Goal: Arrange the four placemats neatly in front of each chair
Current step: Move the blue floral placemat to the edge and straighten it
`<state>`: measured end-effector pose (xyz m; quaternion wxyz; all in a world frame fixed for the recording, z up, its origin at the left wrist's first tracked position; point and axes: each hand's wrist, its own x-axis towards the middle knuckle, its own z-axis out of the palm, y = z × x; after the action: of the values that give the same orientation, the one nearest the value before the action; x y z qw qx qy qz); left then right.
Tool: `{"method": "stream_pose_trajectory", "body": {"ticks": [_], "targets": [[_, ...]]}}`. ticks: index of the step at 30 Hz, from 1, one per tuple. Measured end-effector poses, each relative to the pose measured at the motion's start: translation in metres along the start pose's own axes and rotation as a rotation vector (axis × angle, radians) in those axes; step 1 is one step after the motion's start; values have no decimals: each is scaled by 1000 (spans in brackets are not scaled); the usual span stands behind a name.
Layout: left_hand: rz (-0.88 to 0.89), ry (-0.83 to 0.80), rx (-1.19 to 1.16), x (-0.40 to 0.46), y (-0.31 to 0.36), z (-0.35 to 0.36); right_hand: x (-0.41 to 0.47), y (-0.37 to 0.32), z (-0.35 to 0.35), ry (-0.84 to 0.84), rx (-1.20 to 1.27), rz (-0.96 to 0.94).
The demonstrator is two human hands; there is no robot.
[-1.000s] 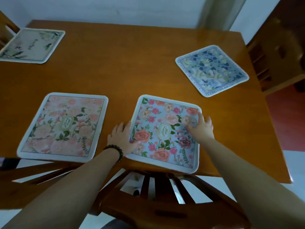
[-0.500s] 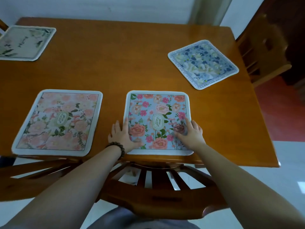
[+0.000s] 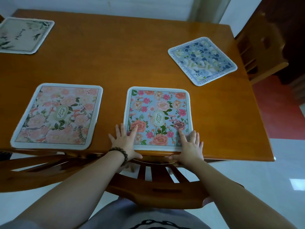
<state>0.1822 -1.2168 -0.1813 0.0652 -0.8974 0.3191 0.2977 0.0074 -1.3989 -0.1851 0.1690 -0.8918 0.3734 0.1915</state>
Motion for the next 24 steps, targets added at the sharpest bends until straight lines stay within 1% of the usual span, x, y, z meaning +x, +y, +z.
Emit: {"method": "stream_pose_trajectory", "body": {"ticks": [3,9,13,24], "targets": [[6,29,-4,-3,1,2,-5,3,5,41,-4,-23],[5,118,-11,-6,1,3,-7,5,5,69,-14,-22],[-7,122,1,-8,3,5,-7,7,4,68,-25,2],[-36,154,8,-7,7,5,1,8,7,60,39,39]]}}
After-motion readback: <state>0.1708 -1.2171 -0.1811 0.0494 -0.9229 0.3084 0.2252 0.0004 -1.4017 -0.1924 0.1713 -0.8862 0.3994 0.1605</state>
